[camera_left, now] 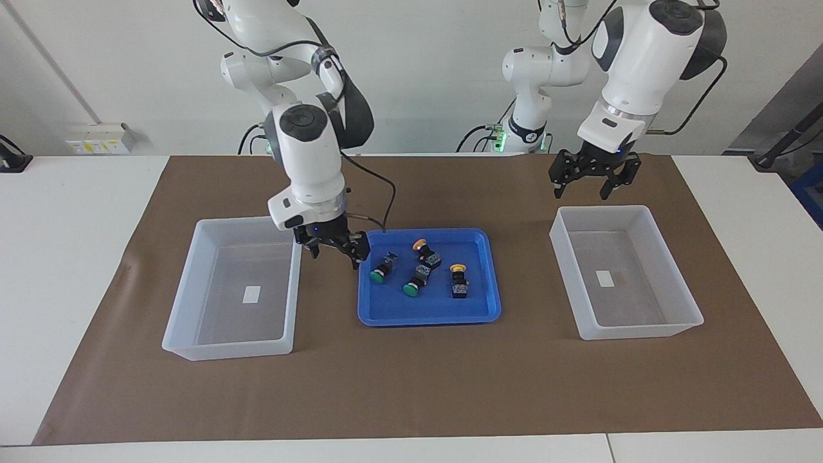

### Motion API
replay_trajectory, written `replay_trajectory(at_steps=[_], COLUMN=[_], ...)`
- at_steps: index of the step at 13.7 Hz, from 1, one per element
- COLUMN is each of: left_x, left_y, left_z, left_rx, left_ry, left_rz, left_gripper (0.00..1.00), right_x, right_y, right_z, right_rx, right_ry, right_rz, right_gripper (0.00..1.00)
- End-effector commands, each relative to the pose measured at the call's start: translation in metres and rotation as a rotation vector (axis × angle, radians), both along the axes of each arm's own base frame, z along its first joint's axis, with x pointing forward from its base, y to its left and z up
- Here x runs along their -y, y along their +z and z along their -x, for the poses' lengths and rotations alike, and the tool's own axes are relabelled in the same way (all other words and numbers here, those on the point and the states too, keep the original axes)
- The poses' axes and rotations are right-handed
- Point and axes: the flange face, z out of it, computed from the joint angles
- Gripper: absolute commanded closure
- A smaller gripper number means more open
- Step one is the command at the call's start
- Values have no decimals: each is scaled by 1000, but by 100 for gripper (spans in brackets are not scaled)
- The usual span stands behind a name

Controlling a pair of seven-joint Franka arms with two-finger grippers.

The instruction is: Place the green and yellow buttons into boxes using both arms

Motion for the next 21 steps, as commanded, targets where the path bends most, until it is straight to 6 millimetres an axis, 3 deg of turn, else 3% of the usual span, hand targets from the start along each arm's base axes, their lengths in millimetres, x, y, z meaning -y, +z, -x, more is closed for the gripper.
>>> replay_trajectory(at_steps=[1, 3, 4, 8, 12, 14, 15, 16, 18, 19, 20, 21], left_x=[18, 52, 65, 75, 81, 89, 98, 105, 117, 121, 131, 149], left_y=[-23, -53, -66, -107, -123, -148, -163, -172, -190, -199, -218, -233], left_z=[7, 2, 2, -16, -20, -28, -29, -30, -31, -32, -33, -35], left_rx=[52, 42, 24, 72, 107, 107, 101, 108, 108, 108, 96, 100], left_ry=[22, 57, 79, 84, 80, 84, 85, 79, 68, 77, 71, 62], left_rz=[10, 27, 28, 57, 76, 81, 85, 92, 97, 100, 98, 100], left_gripper=[0, 0, 0, 0, 0, 0, 0, 0, 0, 0, 0, 0], right_x=[-41, -82, -87, -76, -69, -65, -66, -66, -65, -65, -64, -62], right_y=[-37, -68, -80, -96, -103, -113, -114, -116, -116, -116, -114, -112], right_z=[4, 22, 25, 34, 33, 42, 43, 44, 44, 43, 42, 41], right_rx=[0, -25, -34, -65, -59, -52, -40, -33, -35, -37, -35, -36], right_ry=[-114, -160, -180, -244, -311, -316, -329, -328, -318, -318, -322, -324], right_rz=[-19, -11, 1, 20, 8, -3, -25, -32, -29, -27, -29, -28], right_gripper=[0, 0, 0, 4, 4, 7, 13, 25, 65, 93, 100, 100])
